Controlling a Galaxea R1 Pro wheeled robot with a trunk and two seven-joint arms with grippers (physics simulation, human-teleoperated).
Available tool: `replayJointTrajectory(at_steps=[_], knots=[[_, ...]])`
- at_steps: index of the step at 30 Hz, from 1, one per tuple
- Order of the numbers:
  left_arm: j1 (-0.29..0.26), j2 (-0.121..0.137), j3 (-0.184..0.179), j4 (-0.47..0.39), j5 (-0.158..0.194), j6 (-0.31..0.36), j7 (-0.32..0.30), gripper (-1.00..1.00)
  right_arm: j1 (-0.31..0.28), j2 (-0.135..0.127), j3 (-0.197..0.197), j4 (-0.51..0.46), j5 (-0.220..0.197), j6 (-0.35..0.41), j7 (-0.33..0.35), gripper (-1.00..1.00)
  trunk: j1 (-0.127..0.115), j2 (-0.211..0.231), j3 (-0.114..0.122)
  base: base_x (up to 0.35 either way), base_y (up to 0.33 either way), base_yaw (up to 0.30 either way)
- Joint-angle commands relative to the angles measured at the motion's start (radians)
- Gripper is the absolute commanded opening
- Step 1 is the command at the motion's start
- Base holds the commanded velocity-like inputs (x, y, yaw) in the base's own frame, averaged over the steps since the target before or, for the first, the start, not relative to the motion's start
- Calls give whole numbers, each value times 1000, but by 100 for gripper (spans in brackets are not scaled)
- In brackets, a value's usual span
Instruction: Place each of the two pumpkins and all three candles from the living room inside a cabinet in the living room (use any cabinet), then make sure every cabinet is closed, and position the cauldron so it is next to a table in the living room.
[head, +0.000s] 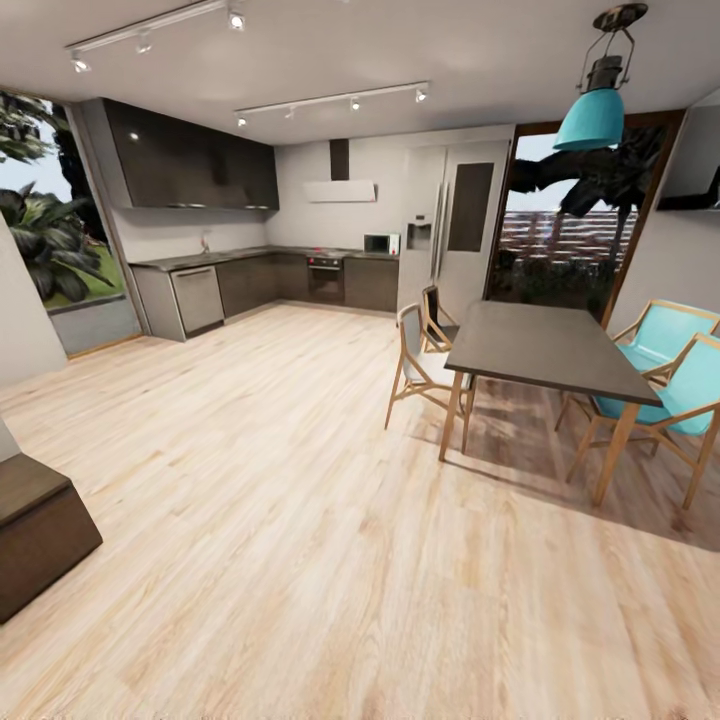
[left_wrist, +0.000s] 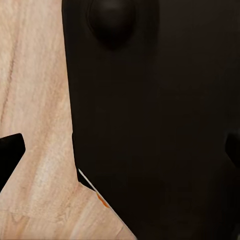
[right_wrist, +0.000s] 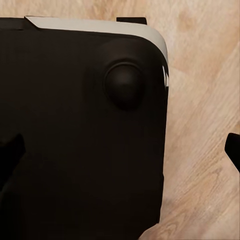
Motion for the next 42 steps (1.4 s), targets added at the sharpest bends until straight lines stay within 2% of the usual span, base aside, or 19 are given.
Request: replayJointTrajectory(at_steps=[1, 21, 35, 42], knots=[[0, 0, 0, 0, 1, 0, 0, 100, 0, 0, 0, 0, 0, 0, 0, 100, 0, 0, -2, 0, 0, 0], [0, 0, 0, 0, 1, 0, 0, 100, 0, 0, 3, -12, 2, -1, 0, 100, 0, 0, -28, 0, 0, 8], [0, 0, 0, 0, 1, 0, 0, 100, 0, 1, 5, -11, 2, -2, 0, 100, 0, 0, -44, 6, 0, 184], [0, 0, 0, 0, 1, 0, 0, 100, 0, 1, 5, -11, 2, -2, 0, 100, 0, 0, -53, 254, 0, 204]])
